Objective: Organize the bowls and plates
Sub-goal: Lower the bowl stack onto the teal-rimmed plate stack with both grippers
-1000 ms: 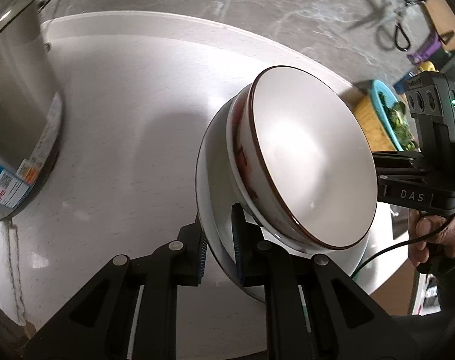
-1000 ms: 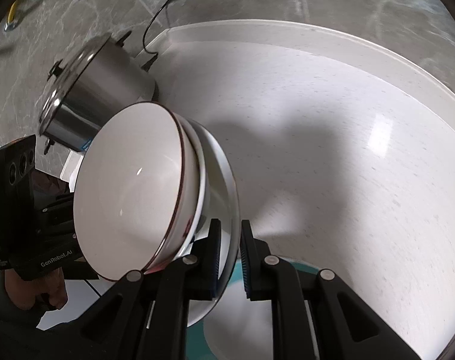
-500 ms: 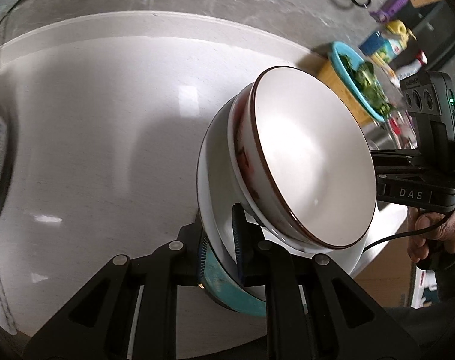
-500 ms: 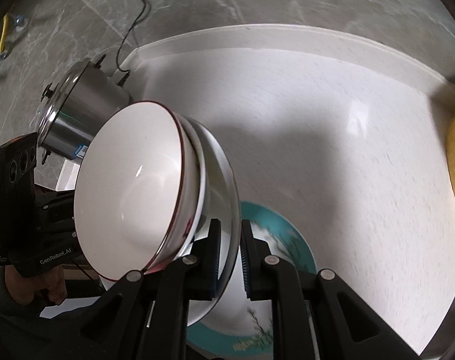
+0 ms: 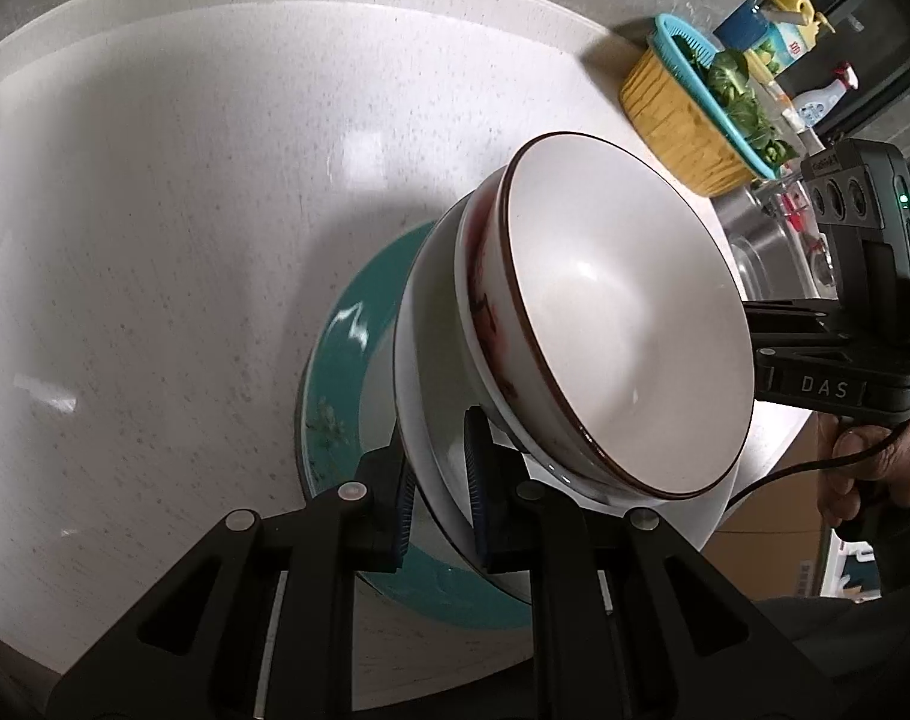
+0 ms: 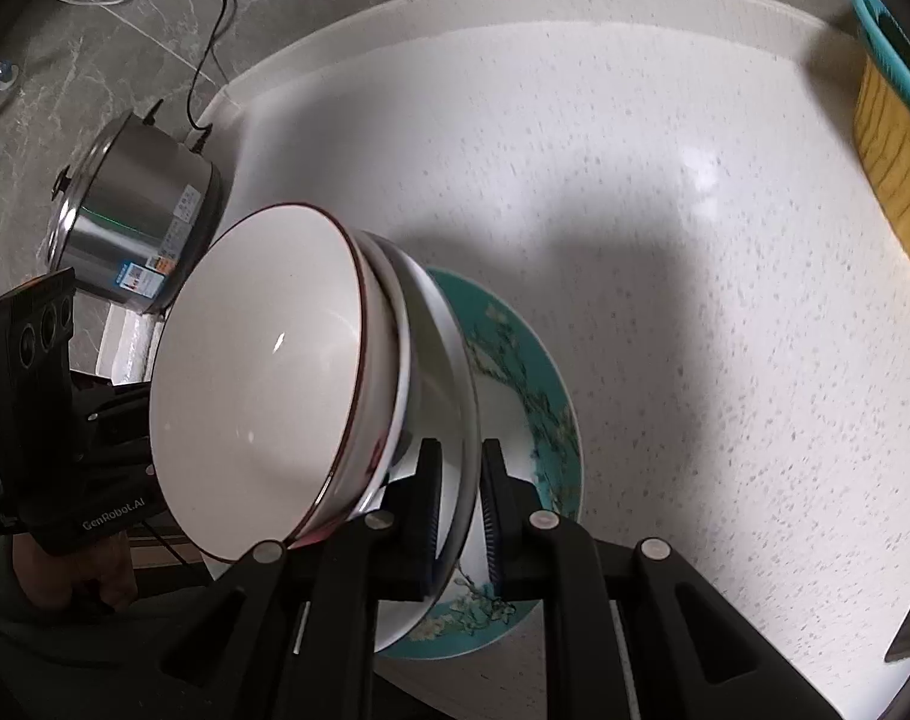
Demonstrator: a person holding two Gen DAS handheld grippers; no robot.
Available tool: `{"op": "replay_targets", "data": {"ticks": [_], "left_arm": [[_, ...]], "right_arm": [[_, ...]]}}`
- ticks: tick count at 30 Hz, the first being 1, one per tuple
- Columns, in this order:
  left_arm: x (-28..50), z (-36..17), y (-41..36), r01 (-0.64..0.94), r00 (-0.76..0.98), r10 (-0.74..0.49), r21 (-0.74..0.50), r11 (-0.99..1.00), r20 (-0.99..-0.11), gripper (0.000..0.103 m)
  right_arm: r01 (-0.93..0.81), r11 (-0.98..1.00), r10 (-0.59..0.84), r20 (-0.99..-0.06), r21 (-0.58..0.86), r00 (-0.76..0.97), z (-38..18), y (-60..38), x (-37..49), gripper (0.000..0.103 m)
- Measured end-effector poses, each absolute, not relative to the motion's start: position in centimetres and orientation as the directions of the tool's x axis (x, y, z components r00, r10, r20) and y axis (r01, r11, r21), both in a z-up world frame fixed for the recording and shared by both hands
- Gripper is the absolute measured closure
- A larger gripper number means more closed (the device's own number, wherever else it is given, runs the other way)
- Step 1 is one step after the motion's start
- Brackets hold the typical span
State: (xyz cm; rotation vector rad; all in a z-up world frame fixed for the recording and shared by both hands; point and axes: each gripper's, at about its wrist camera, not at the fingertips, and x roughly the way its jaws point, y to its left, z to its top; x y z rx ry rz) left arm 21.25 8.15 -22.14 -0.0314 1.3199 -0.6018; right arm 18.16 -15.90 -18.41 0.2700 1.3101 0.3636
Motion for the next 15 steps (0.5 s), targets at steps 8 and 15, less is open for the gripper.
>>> {"op": "replay_targets", "data": {"ticks": [8, 15], "left_arm": [[20.7, -23.9, 7.9, 0.371, 0.115, -0.406, -0.34, 0.864, -0.907, 0.092], [21.0, -24.4, 7.5, 0.365, 0.122, -0.396, -0.33, 0.871, -0.91, 0.092]], "right_arm": [[-0.118, 0.909, 0.416, -0.887, 0.4, 0.201, -19.8, -15.7, 18.0, 0.088], [-0.129, 0.906, 0.422, -0.882, 0.403, 0.209, -20.4, -15.6, 18.0, 0.088]]}}
